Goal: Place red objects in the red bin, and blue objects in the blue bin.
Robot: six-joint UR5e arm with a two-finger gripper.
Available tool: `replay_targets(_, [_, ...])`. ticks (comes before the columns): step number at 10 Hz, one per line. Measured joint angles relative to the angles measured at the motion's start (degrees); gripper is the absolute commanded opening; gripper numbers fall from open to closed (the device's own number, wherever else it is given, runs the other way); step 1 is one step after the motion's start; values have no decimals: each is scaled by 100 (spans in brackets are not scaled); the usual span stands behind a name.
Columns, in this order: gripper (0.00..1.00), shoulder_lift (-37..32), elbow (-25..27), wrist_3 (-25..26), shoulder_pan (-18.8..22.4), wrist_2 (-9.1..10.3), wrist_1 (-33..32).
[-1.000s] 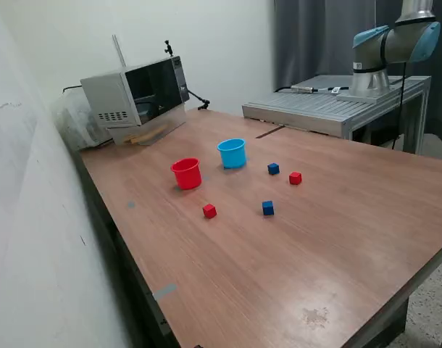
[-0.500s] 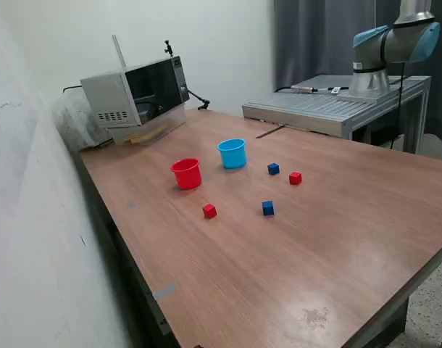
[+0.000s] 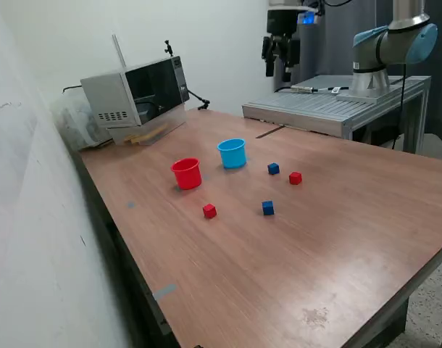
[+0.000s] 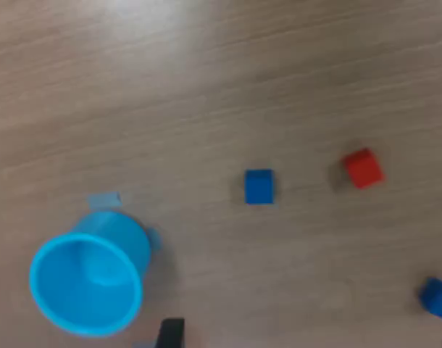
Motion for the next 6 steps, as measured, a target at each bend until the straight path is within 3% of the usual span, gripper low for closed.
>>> replay_targets(3, [100, 681, 361, 45, -209, 91, -821])
replay_targets(6, [100, 1056, 488, 92, -212, 230, -1243])
